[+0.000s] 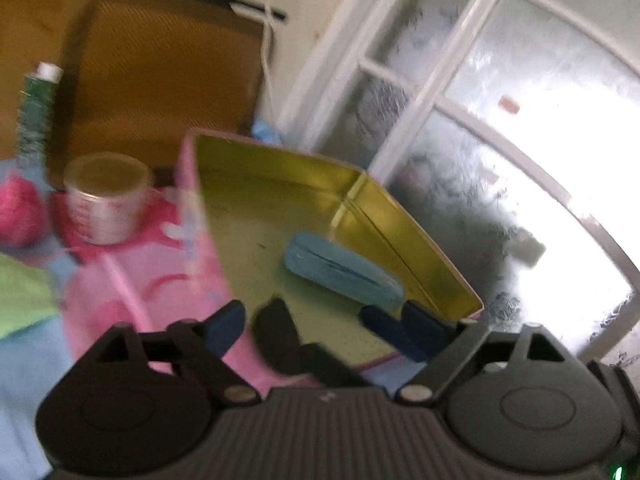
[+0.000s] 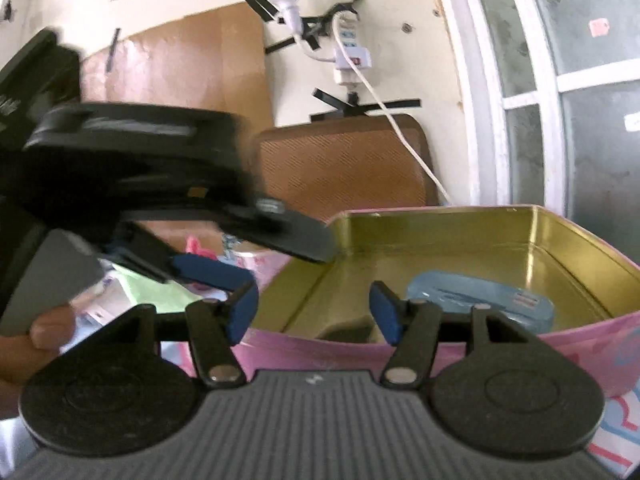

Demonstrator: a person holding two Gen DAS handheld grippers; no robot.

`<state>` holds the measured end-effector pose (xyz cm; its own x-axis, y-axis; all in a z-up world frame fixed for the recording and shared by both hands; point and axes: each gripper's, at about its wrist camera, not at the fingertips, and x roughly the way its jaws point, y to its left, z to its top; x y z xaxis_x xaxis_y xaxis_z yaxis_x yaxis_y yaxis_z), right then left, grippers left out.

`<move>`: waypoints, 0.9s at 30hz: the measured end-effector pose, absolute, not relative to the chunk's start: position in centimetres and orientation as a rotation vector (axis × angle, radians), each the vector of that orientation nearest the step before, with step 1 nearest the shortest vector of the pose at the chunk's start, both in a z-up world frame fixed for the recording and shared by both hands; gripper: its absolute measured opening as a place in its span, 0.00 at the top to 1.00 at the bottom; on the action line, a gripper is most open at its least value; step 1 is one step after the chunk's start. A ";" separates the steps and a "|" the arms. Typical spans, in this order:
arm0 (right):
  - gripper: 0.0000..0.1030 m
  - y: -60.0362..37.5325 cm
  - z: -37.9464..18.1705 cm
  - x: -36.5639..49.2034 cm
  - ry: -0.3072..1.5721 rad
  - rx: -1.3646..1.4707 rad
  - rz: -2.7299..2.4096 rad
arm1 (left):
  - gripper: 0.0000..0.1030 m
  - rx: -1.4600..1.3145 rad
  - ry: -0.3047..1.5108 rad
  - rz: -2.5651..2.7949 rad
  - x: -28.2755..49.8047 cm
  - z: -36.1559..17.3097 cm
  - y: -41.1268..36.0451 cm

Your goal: Organize soft objects

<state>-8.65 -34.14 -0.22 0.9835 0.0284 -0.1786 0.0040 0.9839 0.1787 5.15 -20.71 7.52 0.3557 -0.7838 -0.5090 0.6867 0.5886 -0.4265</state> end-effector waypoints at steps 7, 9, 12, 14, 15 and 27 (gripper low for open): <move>0.39 -30.3 1.1 -7.2 0.178 0.137 0.199 | 0.09 -0.161 0.629 -0.711 4.0 6.4 -8.6; 0.40 -28.2 1.3 -5.2 0.236 0.110 0.265 | 0.09 -0.192 0.650 -0.616 4.4 4.9 -5.1; 0.41 -25.2 1.3 -1.1 0.323 0.090 0.338 | 0.11 -0.251 0.706 -0.510 4.8 2.8 -1.3; 0.41 -23.6 1.1 2.0 0.383 0.101 0.371 | 0.11 -0.300 0.727 -0.483 4.7 1.7 0.6; 0.41 -23.0 0.9 3.3 0.407 0.111 0.377 | 0.11 -0.314 0.727 -0.471 4.4 1.4 1.3; 0.92 -23.1 -0.9 6.3 0.589 0.297 0.449 | 0.11 -0.400 0.714 -0.528 3.3 1.4 3.6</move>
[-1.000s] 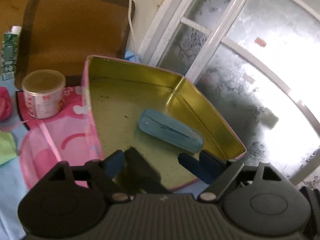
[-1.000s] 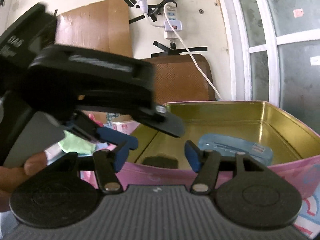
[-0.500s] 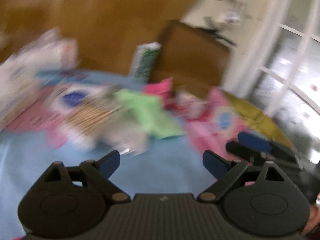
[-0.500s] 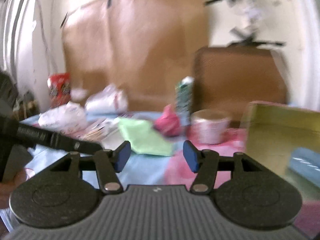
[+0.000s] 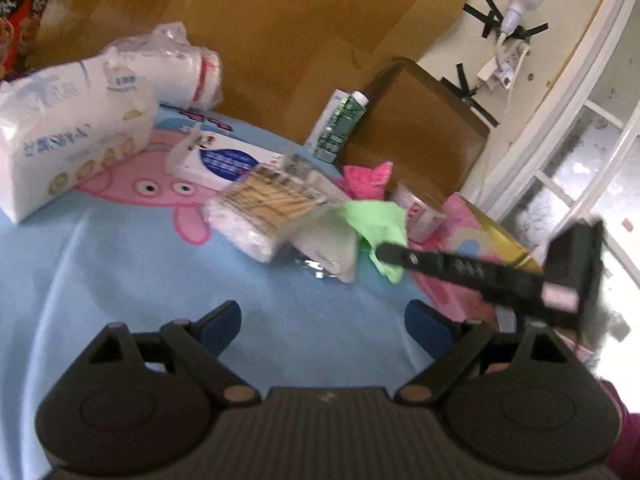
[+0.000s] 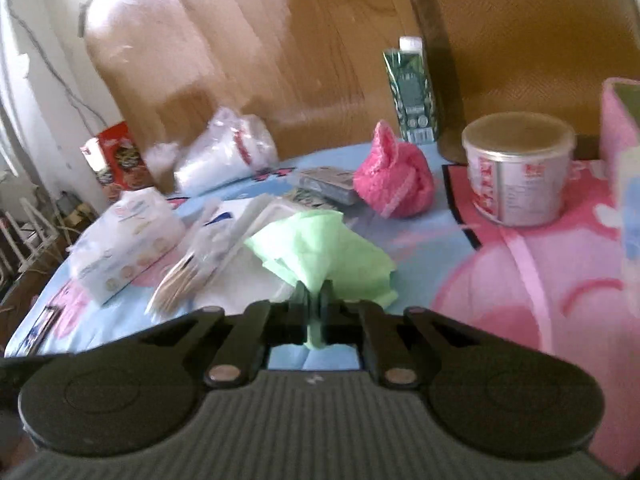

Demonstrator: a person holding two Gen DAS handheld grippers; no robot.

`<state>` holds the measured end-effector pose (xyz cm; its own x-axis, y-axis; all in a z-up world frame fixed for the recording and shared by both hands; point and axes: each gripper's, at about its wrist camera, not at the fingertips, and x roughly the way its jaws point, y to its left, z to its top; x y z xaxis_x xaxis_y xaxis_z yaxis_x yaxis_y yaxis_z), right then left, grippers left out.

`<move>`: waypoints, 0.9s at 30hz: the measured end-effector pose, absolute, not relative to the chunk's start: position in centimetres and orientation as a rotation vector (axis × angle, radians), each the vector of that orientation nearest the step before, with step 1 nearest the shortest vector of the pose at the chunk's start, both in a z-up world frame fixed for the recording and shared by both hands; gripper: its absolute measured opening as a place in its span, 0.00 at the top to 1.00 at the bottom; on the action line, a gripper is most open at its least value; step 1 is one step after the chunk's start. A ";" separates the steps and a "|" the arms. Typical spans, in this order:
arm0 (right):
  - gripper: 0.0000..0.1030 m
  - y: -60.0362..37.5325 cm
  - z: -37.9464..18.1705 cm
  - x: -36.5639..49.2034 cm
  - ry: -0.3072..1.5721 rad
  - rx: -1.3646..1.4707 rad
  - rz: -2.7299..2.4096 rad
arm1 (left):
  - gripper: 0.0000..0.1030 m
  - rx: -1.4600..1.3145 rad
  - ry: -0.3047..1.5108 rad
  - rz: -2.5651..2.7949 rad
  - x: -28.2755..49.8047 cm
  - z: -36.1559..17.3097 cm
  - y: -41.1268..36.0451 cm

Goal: Organize soft objects
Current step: 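Grasp the green cloth with the right gripper and lift it, then carry the green cloth into the tin box and open the right gripper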

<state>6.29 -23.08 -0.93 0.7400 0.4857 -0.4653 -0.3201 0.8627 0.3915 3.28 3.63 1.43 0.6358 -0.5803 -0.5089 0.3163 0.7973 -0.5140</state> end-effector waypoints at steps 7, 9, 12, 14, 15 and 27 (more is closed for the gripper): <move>0.92 -22.0 -1.1 -5.5 0.518 0.099 0.526 | 0.11 -0.437 0.772 -0.708 2.8 1.6 0.5; 0.92 -20.8 -1.9 -7.8 0.499 0.005 0.515 | 0.19 -0.431 0.810 -0.760 2.7 1.5 -1.0; 0.88 -19.4 -2.9 -9.5 0.471 -0.063 0.504 | 0.34 -0.380 0.878 -0.767 2.7 1.0 -3.1; 0.87 -19.3 -3.0 -9.6 0.456 -0.051 0.487 | 0.42 -0.349 0.904 -0.751 2.6 0.5 -4.2; 0.79 -19.5 -3.0 -9.6 0.457 -0.040 0.486 | 0.44 -0.337 0.893 -0.740 2.5 0.5 -4.3; 0.86 -21.7 -3.0 -9.2 0.431 0.078 0.456 | 0.60 -0.308 0.891 -0.817 2.1 2.1 -7.5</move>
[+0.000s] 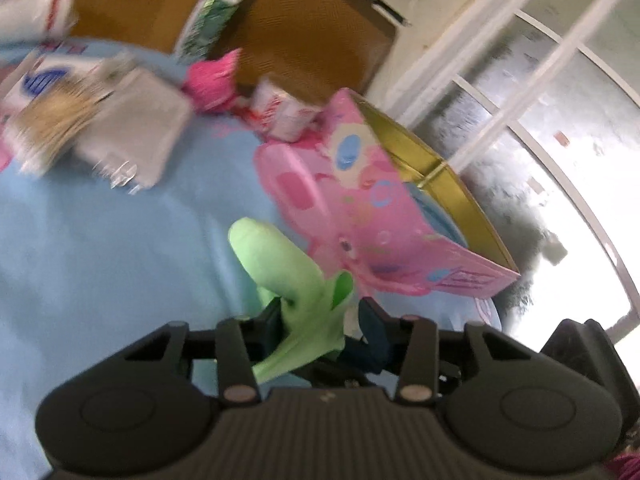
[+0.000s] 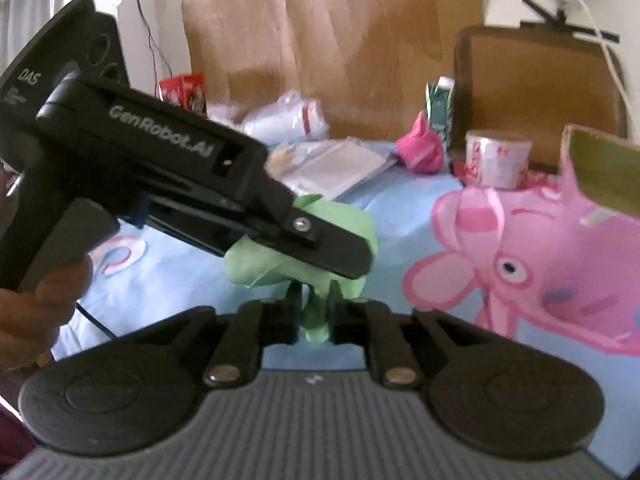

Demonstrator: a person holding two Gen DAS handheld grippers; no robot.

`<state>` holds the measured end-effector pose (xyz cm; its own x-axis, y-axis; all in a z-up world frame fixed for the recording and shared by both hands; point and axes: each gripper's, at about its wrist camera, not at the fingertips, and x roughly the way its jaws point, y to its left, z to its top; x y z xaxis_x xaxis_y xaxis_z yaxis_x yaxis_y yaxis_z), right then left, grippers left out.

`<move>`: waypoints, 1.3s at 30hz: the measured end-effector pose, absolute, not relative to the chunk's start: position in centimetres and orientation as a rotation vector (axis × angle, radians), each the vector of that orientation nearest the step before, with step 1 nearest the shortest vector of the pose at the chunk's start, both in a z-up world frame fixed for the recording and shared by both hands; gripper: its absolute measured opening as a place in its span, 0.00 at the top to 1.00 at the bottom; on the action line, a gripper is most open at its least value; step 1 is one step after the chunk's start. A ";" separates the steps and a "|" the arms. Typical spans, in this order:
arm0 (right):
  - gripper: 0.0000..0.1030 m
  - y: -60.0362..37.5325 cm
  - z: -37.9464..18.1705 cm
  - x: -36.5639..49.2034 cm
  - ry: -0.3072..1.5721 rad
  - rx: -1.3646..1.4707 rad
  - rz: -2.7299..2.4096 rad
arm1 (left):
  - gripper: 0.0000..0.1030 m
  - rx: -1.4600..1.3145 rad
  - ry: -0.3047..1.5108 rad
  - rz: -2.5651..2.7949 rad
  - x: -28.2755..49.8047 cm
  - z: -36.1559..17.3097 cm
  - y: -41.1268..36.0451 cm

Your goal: Organize soft objects

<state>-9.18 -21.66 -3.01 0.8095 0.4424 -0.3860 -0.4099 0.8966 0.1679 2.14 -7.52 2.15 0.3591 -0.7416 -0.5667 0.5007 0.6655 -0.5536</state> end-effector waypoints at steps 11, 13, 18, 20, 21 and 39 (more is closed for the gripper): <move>0.86 -28.3 0.6 -10.3 0.201 0.132 0.179 | 0.60 -0.128 0.745 -1.007 3.5 9.0 -18.2; 0.86 -29.9 0.8 -10.0 0.186 0.147 0.117 | 0.60 -0.103 0.736 -1.026 3.7 9.4 -20.6; 0.81 -33.8 0.1 -8.4 0.224 0.194 -0.078 | 0.37 -0.062 0.743 -1.004 4.7 8.6 -25.3; 0.57 -34.9 -0.3 -7.7 0.272 0.212 -0.178 | 0.21 -0.036 0.726 -0.932 5.0 8.0 -25.9; 0.44 -35.5 -0.7 -7.6 0.276 0.237 -0.203 | 0.20 -0.024 0.718 -0.902 5.0 7.7 -25.8; 0.51 -27.8 1.5 -2.6 0.236 0.199 0.174 | 0.15 -0.124 0.680 -0.448 5.0 1.7 -3.1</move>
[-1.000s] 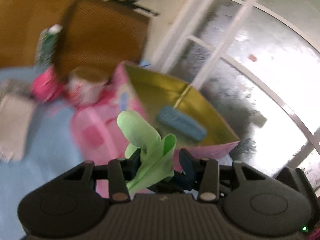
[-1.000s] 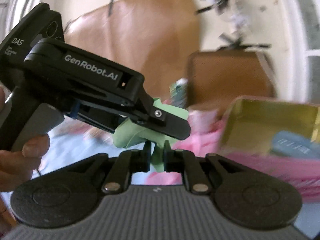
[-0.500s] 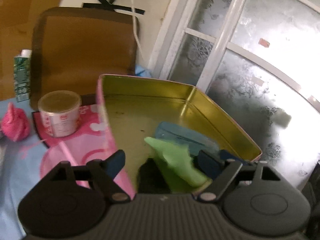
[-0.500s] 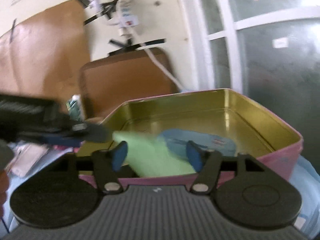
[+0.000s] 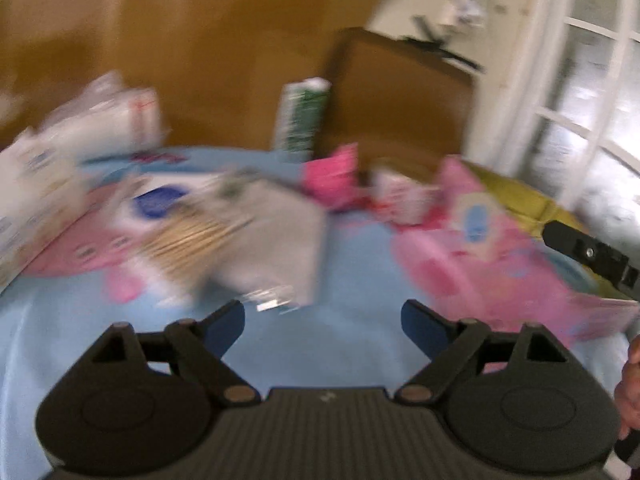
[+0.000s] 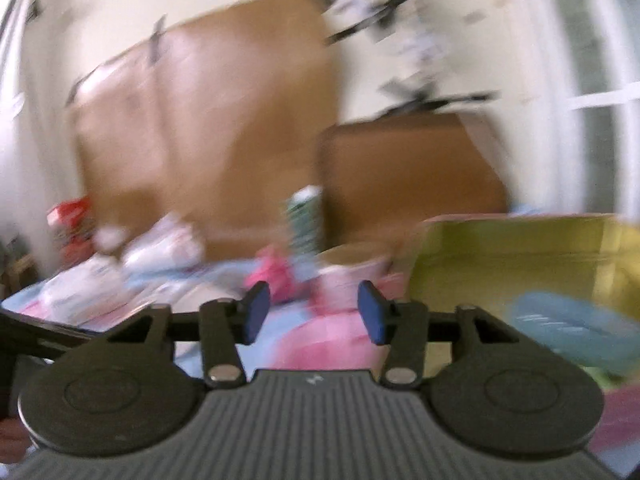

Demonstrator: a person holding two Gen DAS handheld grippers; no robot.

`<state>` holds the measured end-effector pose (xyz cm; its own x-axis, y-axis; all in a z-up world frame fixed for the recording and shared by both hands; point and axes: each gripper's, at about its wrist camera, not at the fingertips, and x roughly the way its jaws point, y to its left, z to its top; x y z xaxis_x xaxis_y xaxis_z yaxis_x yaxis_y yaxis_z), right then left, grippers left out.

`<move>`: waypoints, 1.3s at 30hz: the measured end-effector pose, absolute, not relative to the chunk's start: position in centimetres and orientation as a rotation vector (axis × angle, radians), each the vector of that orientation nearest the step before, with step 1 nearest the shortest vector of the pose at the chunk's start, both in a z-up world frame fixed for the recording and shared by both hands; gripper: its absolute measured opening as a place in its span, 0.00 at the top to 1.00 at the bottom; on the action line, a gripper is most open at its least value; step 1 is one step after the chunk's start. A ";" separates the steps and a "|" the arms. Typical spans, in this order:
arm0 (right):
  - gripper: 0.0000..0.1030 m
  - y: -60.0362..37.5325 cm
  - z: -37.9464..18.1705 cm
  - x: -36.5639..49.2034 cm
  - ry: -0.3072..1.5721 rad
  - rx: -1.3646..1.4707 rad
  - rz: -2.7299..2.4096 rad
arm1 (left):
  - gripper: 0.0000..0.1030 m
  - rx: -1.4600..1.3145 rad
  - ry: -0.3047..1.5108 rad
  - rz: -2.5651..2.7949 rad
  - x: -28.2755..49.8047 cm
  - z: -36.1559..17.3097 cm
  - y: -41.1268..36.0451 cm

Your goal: Organize soft objects

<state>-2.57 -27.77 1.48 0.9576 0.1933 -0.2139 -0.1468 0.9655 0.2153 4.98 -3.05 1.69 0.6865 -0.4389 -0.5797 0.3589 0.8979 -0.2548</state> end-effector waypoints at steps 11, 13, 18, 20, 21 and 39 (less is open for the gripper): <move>0.48 -20.8 1.0 16.8 0.508 0.188 0.152 | 0.13 -0.127 0.664 -0.402 5.4 0.6 -2.4; 0.48 -20.7 -0.4 18.6 0.574 0.180 0.118 | 0.13 -0.142 0.664 -0.403 5.5 0.4 -2.3; 0.65 -23.4 -1.4 16.2 0.583 0.278 0.089 | 0.12 -0.141 0.665 -0.406 5.5 0.3 -2.4; 0.65 -24.2 -1.1 13.6 0.570 0.283 0.093 | 0.11 -0.132 0.667 -0.405 5.6 0.3 -2.6; 0.65 -24.5 -1.0 12.1 0.561 0.277 0.102 | 0.11 -0.124 0.667 -0.403 5.6 0.3 -2.7; 0.49 -19.3 -2.8 -6.3 0.405 -0.161 0.284 | 0.03 -0.061 0.672 -0.355 5.4 0.1 -3.4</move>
